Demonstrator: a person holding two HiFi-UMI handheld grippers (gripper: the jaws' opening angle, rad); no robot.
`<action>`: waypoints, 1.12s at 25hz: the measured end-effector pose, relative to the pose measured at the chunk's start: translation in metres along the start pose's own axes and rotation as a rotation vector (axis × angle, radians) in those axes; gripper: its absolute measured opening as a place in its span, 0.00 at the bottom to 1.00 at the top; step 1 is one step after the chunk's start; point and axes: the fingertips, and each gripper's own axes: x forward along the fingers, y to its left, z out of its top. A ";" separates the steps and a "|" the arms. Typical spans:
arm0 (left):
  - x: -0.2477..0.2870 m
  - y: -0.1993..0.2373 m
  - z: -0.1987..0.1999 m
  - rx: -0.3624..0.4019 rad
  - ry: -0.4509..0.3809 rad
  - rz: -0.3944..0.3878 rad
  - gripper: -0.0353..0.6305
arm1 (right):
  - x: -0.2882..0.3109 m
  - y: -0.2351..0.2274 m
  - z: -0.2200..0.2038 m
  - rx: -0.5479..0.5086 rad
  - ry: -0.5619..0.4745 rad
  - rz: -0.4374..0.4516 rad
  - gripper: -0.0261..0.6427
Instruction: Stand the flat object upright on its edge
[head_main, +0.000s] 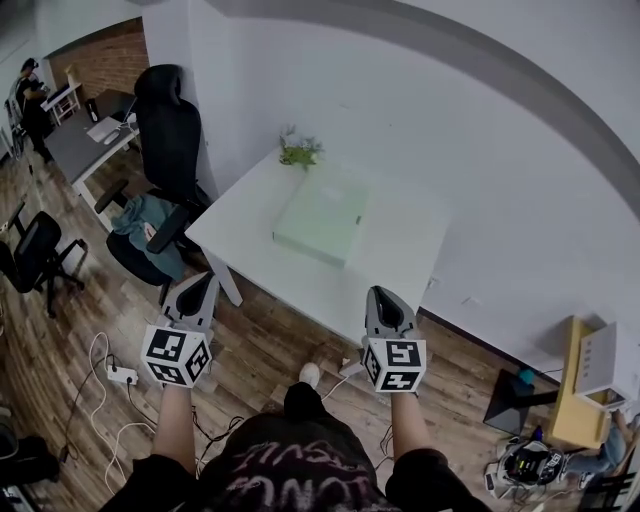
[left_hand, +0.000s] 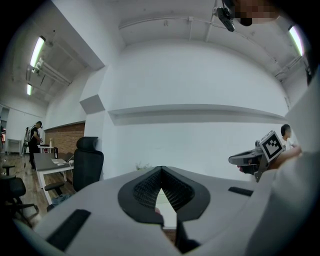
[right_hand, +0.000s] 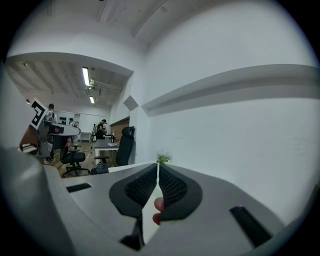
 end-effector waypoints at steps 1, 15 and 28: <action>0.006 0.002 0.000 0.001 0.002 0.001 0.07 | 0.006 -0.001 0.000 0.001 0.001 0.001 0.08; 0.118 0.037 -0.009 -0.015 0.055 -0.001 0.07 | 0.117 -0.040 0.001 0.026 0.046 0.007 0.08; 0.232 0.046 -0.020 -0.006 0.125 -0.016 0.07 | 0.211 -0.098 -0.015 0.069 0.101 0.000 0.08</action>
